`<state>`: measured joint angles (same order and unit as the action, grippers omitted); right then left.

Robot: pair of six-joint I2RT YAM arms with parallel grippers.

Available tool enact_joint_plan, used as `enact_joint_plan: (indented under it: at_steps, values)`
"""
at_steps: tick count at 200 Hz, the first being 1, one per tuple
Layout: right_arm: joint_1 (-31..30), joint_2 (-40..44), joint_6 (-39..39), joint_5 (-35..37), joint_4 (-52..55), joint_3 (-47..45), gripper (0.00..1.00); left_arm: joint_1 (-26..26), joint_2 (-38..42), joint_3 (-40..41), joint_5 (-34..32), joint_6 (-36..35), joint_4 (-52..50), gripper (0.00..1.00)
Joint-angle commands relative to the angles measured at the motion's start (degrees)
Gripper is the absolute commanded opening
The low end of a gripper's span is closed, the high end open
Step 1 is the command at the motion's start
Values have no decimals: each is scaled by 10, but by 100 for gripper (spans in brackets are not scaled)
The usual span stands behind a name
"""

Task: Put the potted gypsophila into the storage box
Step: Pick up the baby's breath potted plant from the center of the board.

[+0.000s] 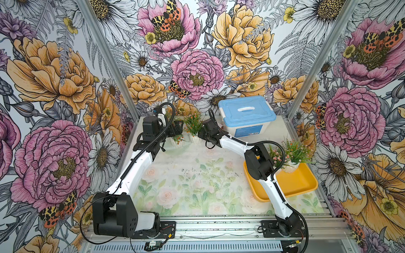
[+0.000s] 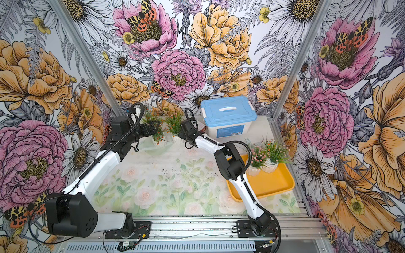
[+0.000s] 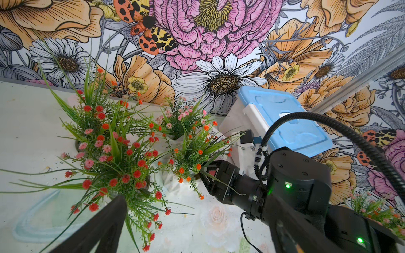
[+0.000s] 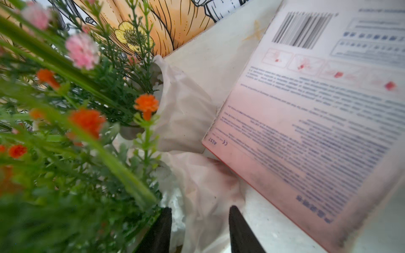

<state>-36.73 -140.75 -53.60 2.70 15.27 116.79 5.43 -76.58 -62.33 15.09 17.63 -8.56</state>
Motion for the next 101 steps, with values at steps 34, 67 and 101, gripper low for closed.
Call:
enact_joint_plan:
  at_steps: [34,67,101]
  values:
    - [4,-15,-9,-16,113,12,34,-5,7,1,24,13,27,99]
    - [4,0,-5,-4,135,4,28,-4,-1,-3,36,20,36,99]
    - [4,10,3,-5,137,-7,21,0,1,1,35,22,36,99]
